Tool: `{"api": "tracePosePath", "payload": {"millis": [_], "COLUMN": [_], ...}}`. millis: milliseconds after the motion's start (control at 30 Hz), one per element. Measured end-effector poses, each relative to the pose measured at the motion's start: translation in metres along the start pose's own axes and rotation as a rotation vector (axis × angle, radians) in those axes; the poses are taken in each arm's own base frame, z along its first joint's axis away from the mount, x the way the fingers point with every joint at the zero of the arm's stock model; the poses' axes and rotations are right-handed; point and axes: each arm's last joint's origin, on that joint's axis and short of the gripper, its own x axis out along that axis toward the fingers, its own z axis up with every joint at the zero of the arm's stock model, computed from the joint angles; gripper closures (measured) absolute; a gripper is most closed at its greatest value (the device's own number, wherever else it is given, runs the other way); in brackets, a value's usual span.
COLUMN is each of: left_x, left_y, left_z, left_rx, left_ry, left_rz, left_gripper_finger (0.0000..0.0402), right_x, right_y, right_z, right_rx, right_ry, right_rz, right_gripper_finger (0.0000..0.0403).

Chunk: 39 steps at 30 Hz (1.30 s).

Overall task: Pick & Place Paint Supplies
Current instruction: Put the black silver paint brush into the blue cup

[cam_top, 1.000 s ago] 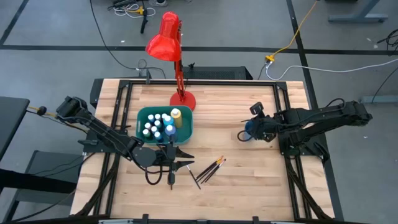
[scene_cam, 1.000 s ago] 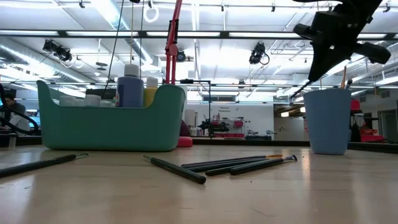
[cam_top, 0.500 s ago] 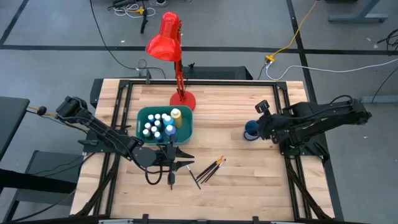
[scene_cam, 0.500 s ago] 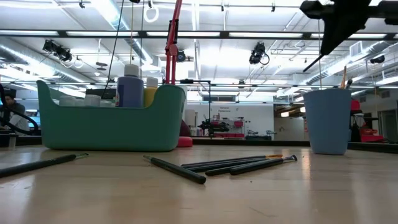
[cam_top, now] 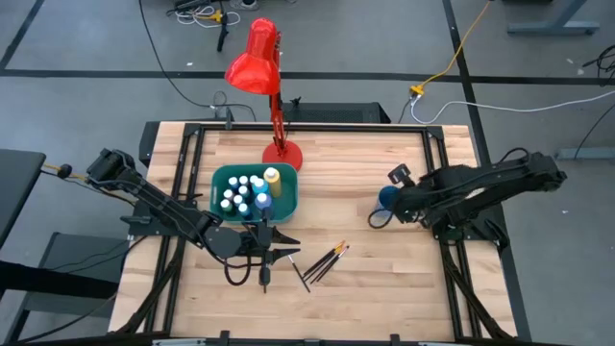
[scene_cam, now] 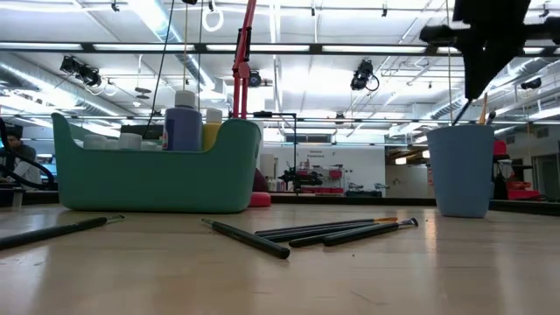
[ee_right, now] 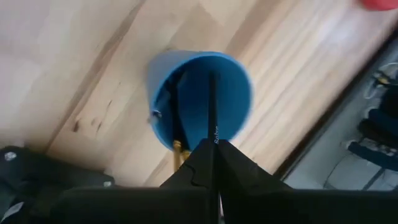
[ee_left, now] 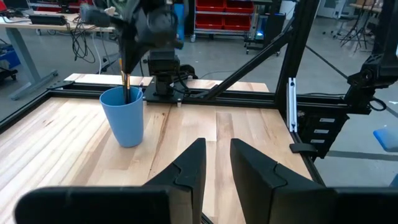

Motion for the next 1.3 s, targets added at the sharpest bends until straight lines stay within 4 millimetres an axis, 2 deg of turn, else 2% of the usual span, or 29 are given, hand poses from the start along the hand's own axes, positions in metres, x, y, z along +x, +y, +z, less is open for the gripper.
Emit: {"api": "tracePosePath", "payload": {"millis": [267,533,967,1167,1300], "left_x": [0.0,0.0,0.0,0.0,0.0], "left_y": [0.0,0.0,0.0,0.0,0.0], "left_z": [0.0,0.0,0.0,0.0,0.0], "left_rx": [-0.015,-0.016,-0.013,-0.013,0.014], "left_ry": [-0.001,0.0,0.0,0.0,0.002], "left_rz": [0.0,0.0,0.0,0.0,0.001], "left_gripper_finger": [0.0319,0.0319,0.0319,0.0319,0.0319], "right_x": [0.027,0.04,0.041,0.041,0.027], "right_y": [-0.003,-0.005,-0.007,-0.008,-0.012], "right_z": [0.025,0.038,0.043,0.043,0.051], "right_rx": [-0.138,-0.146,-0.041,0.049,0.107], "right_ry": [0.123,0.16,0.117,0.112,0.042], "right_rz": [0.043,0.015,-0.01,-0.017,-0.049], "right_gripper_finger": [0.0392,0.0386,0.0308,0.0299,0.031]}}
